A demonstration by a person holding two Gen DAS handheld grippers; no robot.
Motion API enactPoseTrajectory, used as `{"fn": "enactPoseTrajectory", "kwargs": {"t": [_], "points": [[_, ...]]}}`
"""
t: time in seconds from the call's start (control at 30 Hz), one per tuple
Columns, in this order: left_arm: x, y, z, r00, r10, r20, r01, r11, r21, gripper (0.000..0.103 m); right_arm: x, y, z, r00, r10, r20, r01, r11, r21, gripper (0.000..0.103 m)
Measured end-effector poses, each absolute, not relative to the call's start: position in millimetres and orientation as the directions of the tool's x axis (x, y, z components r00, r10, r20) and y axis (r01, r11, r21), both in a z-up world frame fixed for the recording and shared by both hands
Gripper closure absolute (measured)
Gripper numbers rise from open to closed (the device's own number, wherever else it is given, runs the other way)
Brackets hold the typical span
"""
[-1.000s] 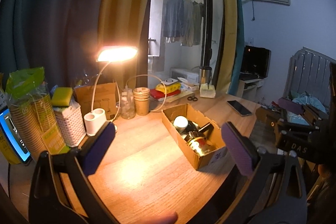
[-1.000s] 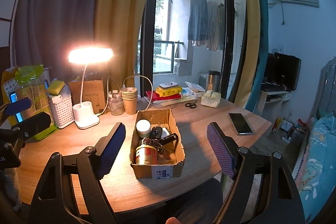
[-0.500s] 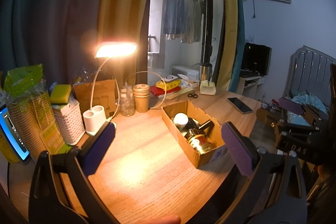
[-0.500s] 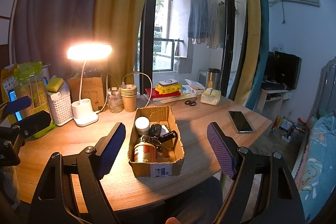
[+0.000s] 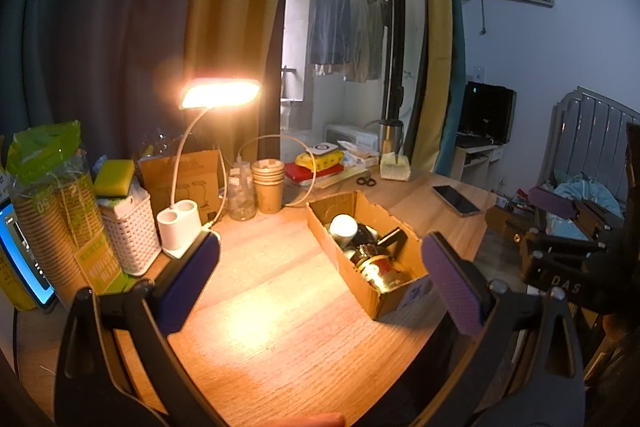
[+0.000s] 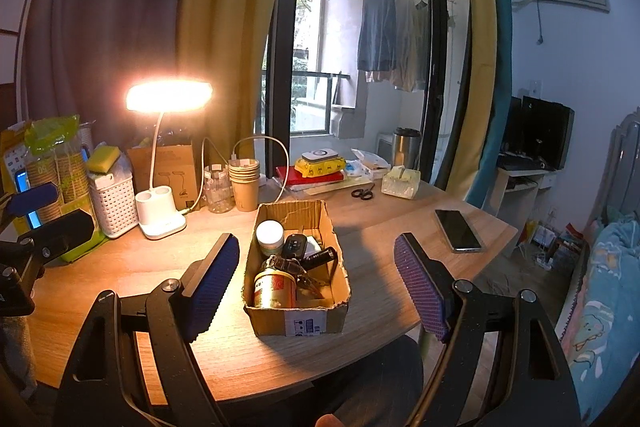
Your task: Organize rigid objects
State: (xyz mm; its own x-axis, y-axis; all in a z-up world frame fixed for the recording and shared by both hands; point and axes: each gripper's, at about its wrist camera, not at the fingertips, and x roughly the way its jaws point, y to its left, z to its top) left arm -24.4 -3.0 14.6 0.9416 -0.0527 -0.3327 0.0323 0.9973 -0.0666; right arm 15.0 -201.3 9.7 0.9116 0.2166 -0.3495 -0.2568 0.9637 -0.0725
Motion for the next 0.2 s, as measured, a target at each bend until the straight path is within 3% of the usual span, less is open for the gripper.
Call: {"fn": "enactPoseTrajectory", "kwargs": {"t": [0.2], "points": [[-25.9,-4.1,12.6,0.942,-0.063,-0.329,0.044,0.997,-0.064,0.001,15.2,-200.6,9.0,0.91,0.222,-0.349,-0.262,0.962,-0.071,0.02]]}}
